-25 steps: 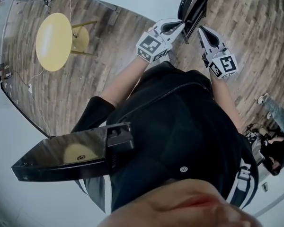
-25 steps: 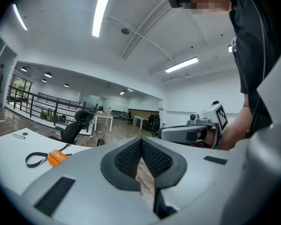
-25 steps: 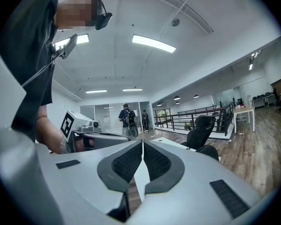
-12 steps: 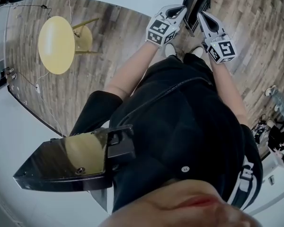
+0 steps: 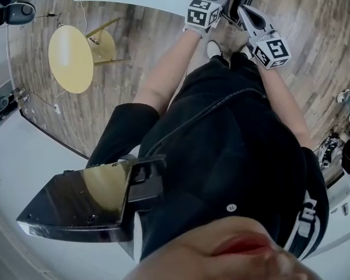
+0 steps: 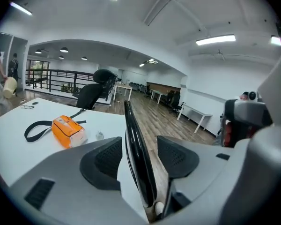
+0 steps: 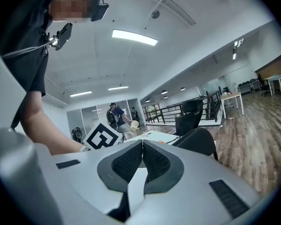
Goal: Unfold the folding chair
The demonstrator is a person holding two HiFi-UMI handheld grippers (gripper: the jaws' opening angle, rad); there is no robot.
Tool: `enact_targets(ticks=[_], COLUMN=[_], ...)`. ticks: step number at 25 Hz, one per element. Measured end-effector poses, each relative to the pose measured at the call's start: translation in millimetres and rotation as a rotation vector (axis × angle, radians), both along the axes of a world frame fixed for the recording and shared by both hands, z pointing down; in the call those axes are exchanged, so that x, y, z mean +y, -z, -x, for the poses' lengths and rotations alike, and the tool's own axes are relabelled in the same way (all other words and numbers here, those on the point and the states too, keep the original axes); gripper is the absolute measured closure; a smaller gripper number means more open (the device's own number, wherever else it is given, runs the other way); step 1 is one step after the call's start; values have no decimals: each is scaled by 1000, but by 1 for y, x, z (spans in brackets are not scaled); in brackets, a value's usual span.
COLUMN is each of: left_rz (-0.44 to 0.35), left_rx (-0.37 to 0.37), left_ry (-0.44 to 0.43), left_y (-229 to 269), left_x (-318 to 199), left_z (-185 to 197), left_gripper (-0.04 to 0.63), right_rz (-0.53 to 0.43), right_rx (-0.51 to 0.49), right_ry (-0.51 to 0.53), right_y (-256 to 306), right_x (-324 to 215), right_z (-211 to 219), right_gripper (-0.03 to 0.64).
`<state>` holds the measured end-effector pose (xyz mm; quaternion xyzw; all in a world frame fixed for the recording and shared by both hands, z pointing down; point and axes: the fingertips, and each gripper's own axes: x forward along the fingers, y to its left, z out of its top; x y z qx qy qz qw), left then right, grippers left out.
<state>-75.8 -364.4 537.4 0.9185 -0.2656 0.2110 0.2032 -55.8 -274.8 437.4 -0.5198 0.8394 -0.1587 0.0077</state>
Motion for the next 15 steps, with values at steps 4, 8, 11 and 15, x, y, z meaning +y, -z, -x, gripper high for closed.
enact_targets(ticks=[4,8,11,15], left_rz=[23,92,126,143], left_rx=[-51,-72,-104,-119], left_ry=[12,3,11,3], left_y=[-14,-31,-40,-41], left_x=[-5,-6,-10,-7], left_z=[-8,-15,-17,-18], left_gripper=[365,365,367,489], right_rz=[14,35,47,60], right_rx=[-14,-38,-32,-43], right_ry=[-23,-44,-43,-74], right_y=[-5,-10,-13,-17], right_x=[11,16,18,18], right_z=[-6,-13,-16,-25], right_gripper=[618,618,618,618])
